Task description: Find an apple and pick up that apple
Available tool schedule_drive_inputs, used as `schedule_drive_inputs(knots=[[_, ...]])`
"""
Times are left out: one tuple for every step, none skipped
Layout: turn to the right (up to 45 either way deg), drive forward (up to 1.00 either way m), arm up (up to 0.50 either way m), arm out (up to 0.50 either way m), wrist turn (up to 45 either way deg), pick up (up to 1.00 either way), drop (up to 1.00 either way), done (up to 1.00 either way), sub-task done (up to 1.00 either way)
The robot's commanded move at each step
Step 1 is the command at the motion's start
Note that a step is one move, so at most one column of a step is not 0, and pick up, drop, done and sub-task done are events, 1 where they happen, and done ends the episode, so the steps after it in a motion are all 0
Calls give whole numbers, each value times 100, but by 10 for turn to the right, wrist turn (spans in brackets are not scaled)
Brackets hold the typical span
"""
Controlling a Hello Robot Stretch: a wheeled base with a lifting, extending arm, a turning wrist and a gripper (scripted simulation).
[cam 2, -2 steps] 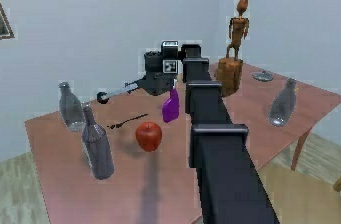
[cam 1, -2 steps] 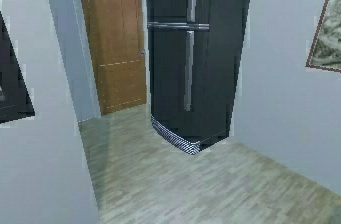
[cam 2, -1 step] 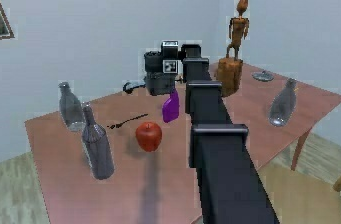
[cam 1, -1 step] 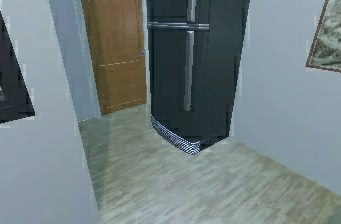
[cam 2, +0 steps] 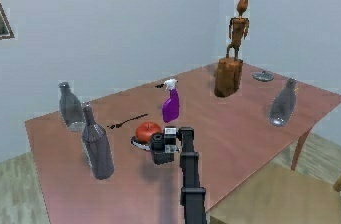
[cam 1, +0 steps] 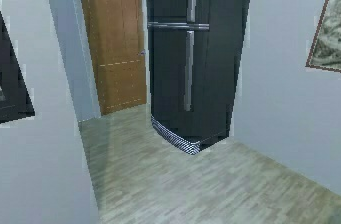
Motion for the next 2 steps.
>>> schedule_drive_inputs(knots=[[0,0,0,0,0,100,0,0,0],[0,0,10,0,0,0,0,0,0]])
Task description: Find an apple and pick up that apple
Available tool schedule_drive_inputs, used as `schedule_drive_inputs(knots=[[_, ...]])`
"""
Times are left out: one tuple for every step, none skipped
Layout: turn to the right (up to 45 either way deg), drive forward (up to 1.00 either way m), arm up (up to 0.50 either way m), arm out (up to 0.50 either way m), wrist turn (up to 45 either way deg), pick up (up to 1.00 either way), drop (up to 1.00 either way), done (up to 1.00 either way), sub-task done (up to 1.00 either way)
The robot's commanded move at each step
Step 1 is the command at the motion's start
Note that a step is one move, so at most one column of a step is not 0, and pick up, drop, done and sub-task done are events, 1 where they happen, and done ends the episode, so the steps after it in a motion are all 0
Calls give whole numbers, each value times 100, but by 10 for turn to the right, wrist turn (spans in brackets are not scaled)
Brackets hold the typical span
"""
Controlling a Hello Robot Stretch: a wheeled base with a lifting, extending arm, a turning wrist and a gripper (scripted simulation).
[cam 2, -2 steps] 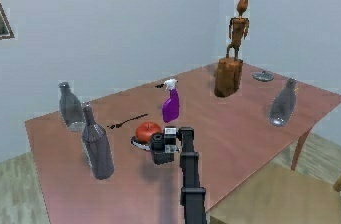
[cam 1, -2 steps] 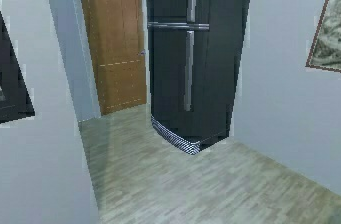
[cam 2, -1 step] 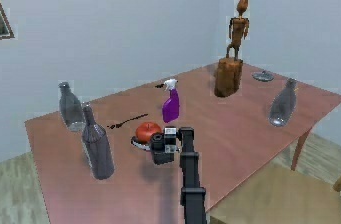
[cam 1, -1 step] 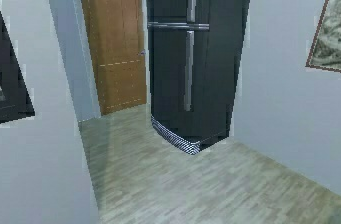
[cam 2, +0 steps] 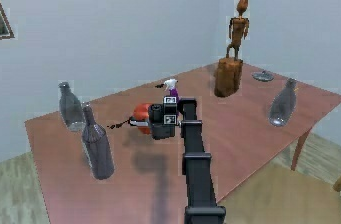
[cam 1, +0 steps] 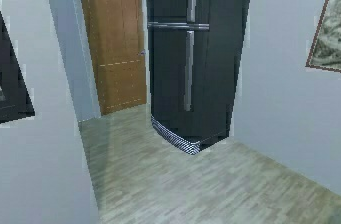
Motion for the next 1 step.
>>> schedule_drive_inputs(knots=[[0,0,0,0,0,0,0,100,0]])
